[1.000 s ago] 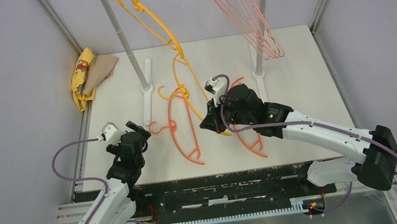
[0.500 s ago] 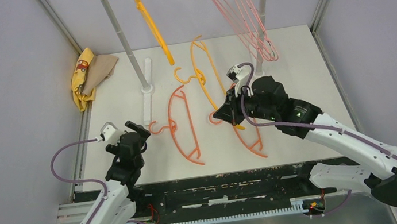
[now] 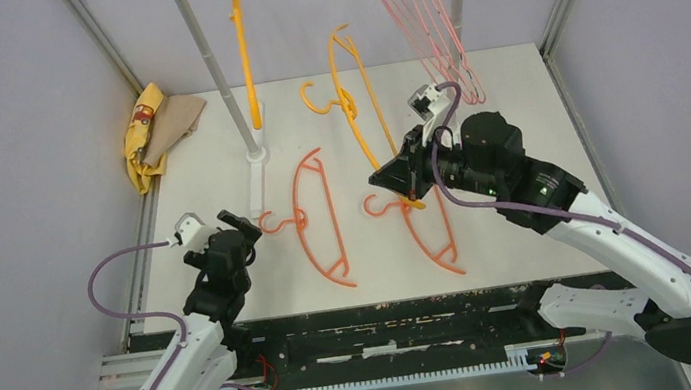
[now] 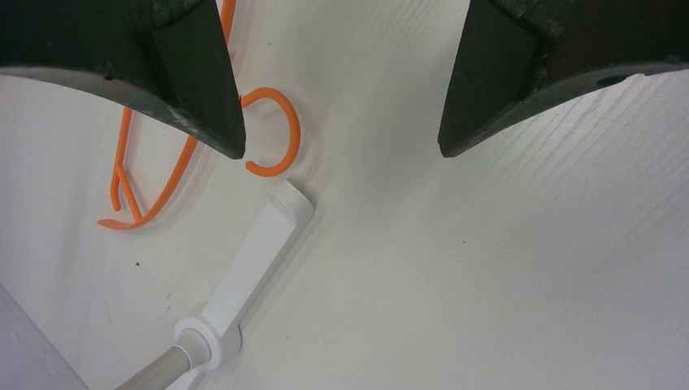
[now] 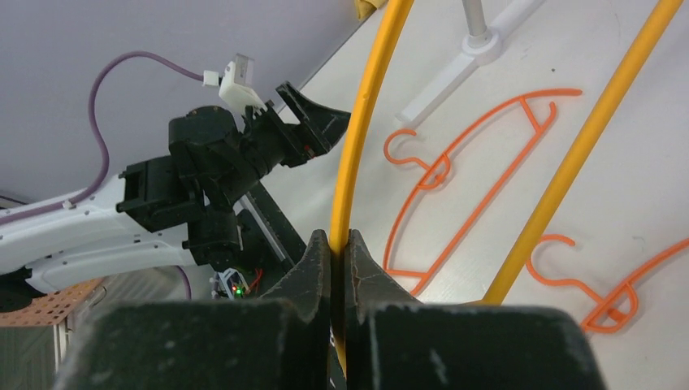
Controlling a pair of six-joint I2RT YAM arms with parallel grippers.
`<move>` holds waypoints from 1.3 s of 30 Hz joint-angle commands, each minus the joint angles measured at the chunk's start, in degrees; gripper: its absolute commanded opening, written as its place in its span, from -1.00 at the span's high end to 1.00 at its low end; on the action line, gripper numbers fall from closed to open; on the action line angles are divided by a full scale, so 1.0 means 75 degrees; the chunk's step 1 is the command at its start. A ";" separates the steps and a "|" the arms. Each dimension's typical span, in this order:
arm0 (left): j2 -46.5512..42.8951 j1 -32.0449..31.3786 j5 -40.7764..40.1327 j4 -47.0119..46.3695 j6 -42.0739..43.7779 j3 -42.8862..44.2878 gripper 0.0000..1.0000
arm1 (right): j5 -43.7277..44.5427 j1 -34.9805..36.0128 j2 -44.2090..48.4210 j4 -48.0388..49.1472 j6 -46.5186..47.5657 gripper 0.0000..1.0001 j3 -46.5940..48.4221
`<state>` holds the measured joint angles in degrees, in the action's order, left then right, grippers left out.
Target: Organize the hangers
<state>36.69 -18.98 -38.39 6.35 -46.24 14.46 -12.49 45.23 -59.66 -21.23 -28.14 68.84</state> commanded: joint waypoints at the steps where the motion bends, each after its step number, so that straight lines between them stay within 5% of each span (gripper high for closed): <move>1: -0.0056 0.0046 -0.0077 -0.0153 0.0478 0.0469 -0.90 | -0.0271 -0.0108 -0.0711 0.0943 -0.0171 0.99 0.1169; 13: -0.0037 0.0045 -0.0130 -0.0046 0.0493 0.0756 -0.90 | 0.0213 -0.0327 -0.3370 0.3277 -0.1002 0.99 0.3390; 24: 0.0042 0.0038 -0.0181 -0.0162 0.0593 0.0712 -0.90 | 0.0269 -0.0789 -0.4833 0.5434 -0.2345 0.99 0.3953; 39: 0.0208 0.0046 -0.0324 -0.0332 0.0694 0.0622 -0.91 | 0.0147 -0.0871 -0.6070 0.5293 -0.2819 0.99 0.4824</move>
<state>38.26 -18.96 -38.89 6.70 -43.24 18.04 -11.16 38.76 -104.07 16.08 -48.40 101.58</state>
